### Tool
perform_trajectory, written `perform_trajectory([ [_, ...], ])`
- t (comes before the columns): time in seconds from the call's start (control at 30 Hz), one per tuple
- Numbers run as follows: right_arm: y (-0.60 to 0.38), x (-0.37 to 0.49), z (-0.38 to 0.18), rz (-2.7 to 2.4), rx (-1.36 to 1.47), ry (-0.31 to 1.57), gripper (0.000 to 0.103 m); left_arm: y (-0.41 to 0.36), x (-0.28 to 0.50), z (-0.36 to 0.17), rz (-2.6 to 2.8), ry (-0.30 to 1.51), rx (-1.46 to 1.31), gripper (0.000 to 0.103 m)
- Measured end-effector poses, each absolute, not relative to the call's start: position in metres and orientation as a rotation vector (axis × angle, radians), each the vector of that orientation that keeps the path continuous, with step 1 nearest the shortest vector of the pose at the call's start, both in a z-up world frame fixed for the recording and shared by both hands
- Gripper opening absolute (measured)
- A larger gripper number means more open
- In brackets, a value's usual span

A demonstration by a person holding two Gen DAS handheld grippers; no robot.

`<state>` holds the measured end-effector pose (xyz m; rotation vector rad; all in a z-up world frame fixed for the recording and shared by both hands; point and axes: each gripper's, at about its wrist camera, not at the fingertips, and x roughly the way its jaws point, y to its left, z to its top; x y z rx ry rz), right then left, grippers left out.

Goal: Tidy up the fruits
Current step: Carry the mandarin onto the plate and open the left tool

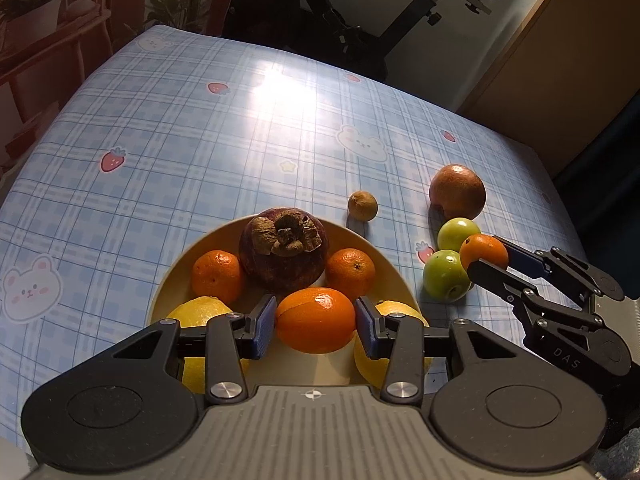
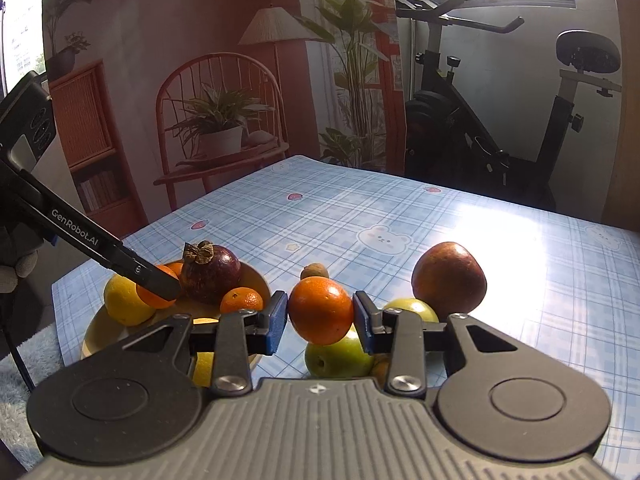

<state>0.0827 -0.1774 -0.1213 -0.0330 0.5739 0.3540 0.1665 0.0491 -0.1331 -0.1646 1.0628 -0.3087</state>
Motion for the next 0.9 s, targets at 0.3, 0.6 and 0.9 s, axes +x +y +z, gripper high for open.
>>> perform_trajectory([
  [0.3, -0.164, 0.085, -0.126, 0.384, -0.065, 0.600, 0.038, 0.048, 0.176, -0.148, -0.313, 1.101, -0.158, 0.046],
  [0.6, -0.164, 0.087, -0.128, 0.390, -0.062, 0.615, 0.038, 0.046, 0.181, -0.154, -0.298, 1.102, -0.142, 0.046],
  [0.9, -0.161, 0.089, -0.127, 0.407, -0.067, 0.619, 0.038, 0.053, 0.179, -0.141, -0.283, 1.042, -0.160, 0.046],
])
